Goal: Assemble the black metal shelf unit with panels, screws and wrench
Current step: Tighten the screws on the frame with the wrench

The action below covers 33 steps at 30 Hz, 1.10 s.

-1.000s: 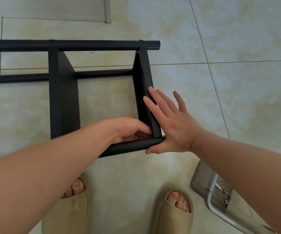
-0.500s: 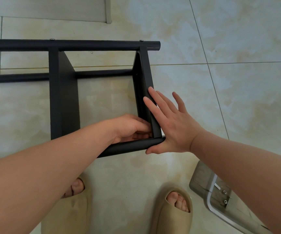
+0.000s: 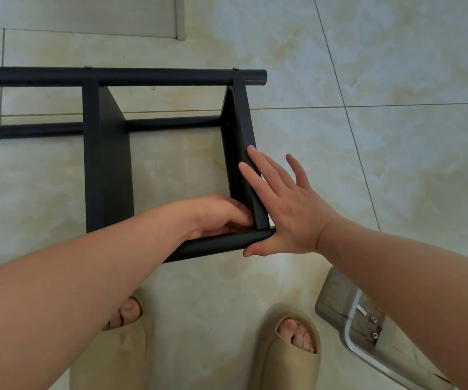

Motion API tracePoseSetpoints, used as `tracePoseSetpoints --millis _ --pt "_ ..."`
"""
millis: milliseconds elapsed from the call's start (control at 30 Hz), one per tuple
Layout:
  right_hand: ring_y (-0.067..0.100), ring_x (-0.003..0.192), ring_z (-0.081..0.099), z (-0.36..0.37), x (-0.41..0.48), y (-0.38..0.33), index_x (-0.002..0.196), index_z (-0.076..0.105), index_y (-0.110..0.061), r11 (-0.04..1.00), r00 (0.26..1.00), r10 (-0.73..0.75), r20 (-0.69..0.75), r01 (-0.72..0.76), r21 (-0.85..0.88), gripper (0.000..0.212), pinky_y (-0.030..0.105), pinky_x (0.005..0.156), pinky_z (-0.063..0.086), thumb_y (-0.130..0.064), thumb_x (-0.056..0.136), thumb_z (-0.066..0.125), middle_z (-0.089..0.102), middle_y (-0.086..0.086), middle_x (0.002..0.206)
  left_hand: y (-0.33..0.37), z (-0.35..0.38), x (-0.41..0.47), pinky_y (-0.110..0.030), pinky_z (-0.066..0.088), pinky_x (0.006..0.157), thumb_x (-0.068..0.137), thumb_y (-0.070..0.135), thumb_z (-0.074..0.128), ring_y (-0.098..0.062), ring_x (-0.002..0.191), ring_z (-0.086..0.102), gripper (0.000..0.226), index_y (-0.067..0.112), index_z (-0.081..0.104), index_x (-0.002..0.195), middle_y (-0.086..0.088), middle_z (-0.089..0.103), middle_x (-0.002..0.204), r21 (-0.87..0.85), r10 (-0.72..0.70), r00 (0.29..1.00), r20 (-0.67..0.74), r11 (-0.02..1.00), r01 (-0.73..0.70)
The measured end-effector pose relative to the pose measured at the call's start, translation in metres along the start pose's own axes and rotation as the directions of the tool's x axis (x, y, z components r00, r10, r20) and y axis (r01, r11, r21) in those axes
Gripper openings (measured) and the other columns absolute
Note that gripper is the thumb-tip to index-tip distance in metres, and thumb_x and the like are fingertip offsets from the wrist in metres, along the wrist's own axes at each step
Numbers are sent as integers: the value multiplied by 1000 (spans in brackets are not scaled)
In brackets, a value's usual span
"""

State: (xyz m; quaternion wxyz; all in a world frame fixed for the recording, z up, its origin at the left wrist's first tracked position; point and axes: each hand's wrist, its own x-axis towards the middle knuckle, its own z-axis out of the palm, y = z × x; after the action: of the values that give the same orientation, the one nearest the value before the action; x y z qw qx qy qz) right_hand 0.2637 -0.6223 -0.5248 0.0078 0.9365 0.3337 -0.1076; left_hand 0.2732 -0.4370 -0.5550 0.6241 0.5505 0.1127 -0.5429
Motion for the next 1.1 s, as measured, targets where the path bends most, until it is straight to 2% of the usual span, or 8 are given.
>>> tracePoseSetpoints --millis 100,233,500,667,767,967,1100 --pt "32 155 13 0 0 0 161 12 -8 1000 1000 -3 0 3 1 132 62 122 10 -97 67 39 1 15 169 1 0 -1 -30 55 70 91 -2 57 -21 70 71 19 7 72 83 -12 72 78 -24 -12 999 30 1000 13" --pt "32 155 14 0 0 0 161 13 -7 1000 1000 -6 -2 6 0 132 62 122 10 -97 68 38 1 16 169 1 1 0 -32 56 72 92 2 58 -24 78 71 14 3 71 94 -15 74 88 -40 -20 999 35 999 21" --pt "31 154 16 0 0 0 161 14 -7 1000 1000 -2 -8 2 14 132 61 122 11 -96 67 40 2 16 169 2 0 -2 -27 54 64 92 -2 56 -19 66 70 18 6 70 83 -10 71 74 -44 -7 999 47 999 9" --pt "30 154 15 0 0 0 161 13 -8 1000 1000 0 -1 0 19 132 61 122 10 -96 67 41 1 15 169 2 1 -1 -31 55 73 91 3 56 -23 77 70 16 3 72 92 -14 73 87 -59 -44 998 54 997 48" --pt "30 154 15 0 0 0 161 12 -8 1000 1000 -1 2 1 26 132 60 123 9 -96 66 41 1 15 169 1 2 -1 -29 56 66 92 3 59 -22 72 70 12 4 71 90 -12 73 82 -27 -6 1000 21 1000 7" --pt "30 155 13 0 0 1 161 11 -9 1000 1000 -1 6 1 25 133 60 123 7 -97 67 40 -1 14 169 1 0 0 -29 55 66 91 -3 57 -20 67 70 21 7 72 78 -11 71 74 -30 14 999 29 999 -14" --pt "31 155 12 1 0 1 161 11 -9 1000 1000 -2 -6 2 15 132 60 123 8 -97 67 39 0 14 169 1 0 0 -32 55 75 92 -2 53 -22 75 70 22 5 72 85 -12 72 82 -66 -13 997 80 998 18"
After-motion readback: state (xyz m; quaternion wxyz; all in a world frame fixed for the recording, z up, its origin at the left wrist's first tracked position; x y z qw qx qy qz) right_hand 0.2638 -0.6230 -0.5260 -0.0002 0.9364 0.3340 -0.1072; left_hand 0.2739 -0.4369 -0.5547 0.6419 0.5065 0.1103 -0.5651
